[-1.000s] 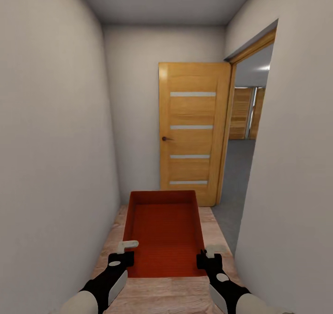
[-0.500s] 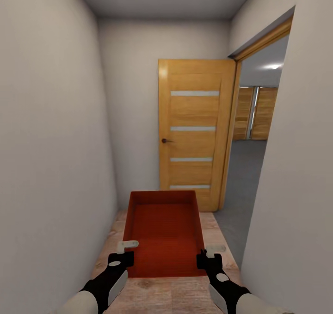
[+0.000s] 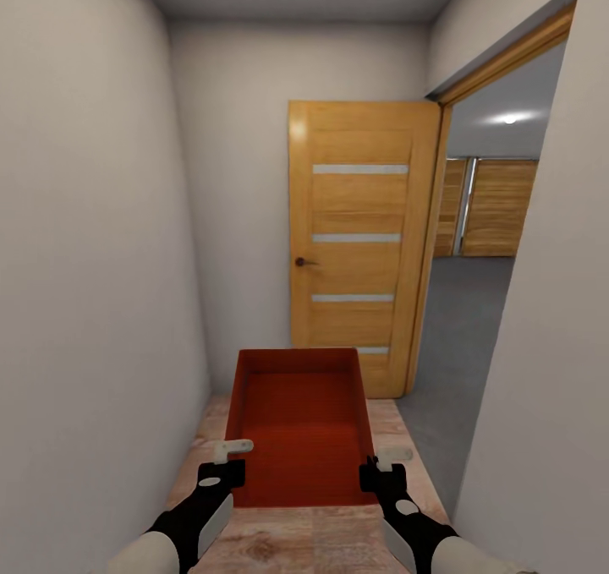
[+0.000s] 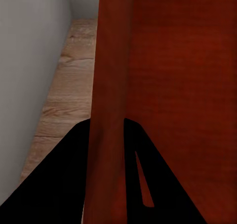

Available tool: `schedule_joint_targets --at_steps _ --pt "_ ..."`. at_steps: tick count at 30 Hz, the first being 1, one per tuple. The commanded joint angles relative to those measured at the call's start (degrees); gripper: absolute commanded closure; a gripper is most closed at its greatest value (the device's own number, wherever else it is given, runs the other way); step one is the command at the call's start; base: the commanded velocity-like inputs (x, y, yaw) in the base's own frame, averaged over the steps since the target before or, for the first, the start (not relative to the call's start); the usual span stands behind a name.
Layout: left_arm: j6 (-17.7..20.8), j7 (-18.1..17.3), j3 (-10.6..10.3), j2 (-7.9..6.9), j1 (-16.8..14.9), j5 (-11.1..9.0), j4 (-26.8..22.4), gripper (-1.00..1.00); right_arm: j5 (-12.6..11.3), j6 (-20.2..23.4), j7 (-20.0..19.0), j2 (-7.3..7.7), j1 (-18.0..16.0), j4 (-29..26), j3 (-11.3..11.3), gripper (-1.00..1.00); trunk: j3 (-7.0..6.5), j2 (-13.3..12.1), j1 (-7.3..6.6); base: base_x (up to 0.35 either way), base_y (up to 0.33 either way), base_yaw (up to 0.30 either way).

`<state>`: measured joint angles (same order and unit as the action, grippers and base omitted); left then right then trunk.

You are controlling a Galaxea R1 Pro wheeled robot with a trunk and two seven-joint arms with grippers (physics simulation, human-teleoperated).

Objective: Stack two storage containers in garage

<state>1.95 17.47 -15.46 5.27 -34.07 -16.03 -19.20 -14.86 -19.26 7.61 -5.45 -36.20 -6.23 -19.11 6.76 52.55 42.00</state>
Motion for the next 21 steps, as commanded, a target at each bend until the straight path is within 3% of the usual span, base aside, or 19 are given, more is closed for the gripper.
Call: schedule_joint_targets --at_steps 1,11,21 --pt "0.2 0.5 2.3 -0.7 -0.1 0.3 -0.3 1.0 -0.6 -0.2 0.0 0.11 0.0 0.1 0.2 1.0 0.09 0.1 0.04 0.322 0.0 -0.021" --pt "0.2 0.5 2.3 -0.69 -0.1 0.3 -0.5 1.0 -0.7 -0.2 0.4 0.09 0.0 0.1 0.3 1.0 0.09 0.1 0.04 0.322 0.07 -0.223" --pt "0.2 0.6 2.4 -0.69 -0.1 0.2 -0.4 1.0 -0.7 -0.2 0.4 0.09 0.0 0.1 0.3 1.0 0.09 0.1 0.04 0.311 0.183 -0.281"
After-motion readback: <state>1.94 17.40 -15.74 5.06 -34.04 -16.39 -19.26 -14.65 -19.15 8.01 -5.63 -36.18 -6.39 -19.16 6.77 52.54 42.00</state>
